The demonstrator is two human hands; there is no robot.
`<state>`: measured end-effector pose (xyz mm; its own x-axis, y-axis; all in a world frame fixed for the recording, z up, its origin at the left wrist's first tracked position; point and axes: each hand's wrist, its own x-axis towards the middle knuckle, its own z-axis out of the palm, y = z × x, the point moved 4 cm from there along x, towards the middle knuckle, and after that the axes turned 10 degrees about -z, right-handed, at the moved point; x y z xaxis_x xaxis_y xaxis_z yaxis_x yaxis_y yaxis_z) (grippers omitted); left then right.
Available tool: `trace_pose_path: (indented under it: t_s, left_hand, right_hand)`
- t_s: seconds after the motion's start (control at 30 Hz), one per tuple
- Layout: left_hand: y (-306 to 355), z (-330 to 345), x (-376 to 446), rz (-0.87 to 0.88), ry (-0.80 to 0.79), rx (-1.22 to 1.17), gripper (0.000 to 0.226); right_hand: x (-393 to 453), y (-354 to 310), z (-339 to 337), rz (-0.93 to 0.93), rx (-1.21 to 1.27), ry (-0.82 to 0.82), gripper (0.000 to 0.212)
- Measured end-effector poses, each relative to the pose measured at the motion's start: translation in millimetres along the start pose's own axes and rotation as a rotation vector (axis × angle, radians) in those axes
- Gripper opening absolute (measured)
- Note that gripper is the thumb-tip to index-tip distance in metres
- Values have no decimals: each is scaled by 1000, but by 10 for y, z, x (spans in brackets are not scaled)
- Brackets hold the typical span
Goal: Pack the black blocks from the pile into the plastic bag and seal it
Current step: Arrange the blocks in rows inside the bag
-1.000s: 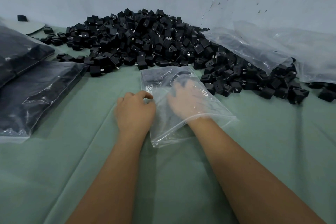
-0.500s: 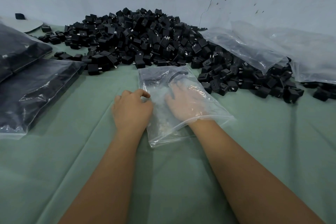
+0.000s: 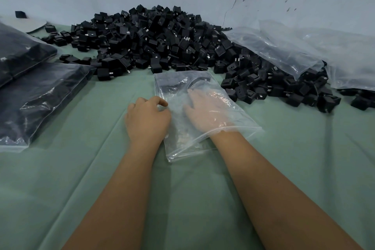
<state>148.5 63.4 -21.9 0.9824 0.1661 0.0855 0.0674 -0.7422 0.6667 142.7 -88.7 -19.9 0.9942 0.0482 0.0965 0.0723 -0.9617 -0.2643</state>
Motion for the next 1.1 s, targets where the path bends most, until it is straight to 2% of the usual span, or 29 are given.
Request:
trace_pose_path:
  t_s: [0.23, 0.4, 0.43, 0.5, 0.53, 0.6, 0.67, 0.7, 0.83, 0.9, 0.93, 1.0, 1.07, 1.1]
  left_hand:
    - [0, 14, 15, 17, 6, 12, 30]
    - [-27, 44, 49, 22, 15, 39, 30]
    - [-12, 46, 51, 60, 35, 28, 30]
    - [88, 38, 19, 252, 58, -82, 30]
    - [154, 51, -16, 374, 16, -141, 31]
    - [239, 130, -81, 527, -177, -165, 39]
    - [216, 220, -78, 518, -324, -117, 41]
    - [191, 247, -54, 498, -343, -90, 36]
    - [163, 271, -19, 455, -336, -6, 26]
    - [170, 271, -35, 464, -325, 60, 29]
    - [173, 268, -45, 473, -320, 73, 29]
    - [176, 249, -57, 456, -323, 25, 24]
    - [179, 240, -61, 449, -323, 2, 24]
    - [182, 237, -66, 451, -322, 8, 25]
  right_hand:
    - [72, 68, 70, -2, -22, -47, 56]
    - [66, 31, 47, -47, -46, 80, 40]
    - [65, 21, 48, -38, -65, 78, 35]
    - [40, -24, 58, -70, -200, 27, 30]
    - [9, -62, 66, -119, -276, 5, 29]
    - [-101, -157, 55, -223, -304, -2, 29]
    - [-246, -276, 14, -267, -217, -64, 27]
    - [-340, -322, -6, -250, -162, -133, 25]
    - [-808, -438, -292, -233, 85, -459, 35]
    - [-927, -482, -591, -308, 341, -481, 27]
    - [-930, -484, -767, -344, 505, -400, 23]
    - [-823, -300, -1074, -322, 759, -51, 23]
    - [-699, 92, -1208, -167, 860, 392, 26]
    - [-649, 316, -1170, -37, 868, 556, 26]
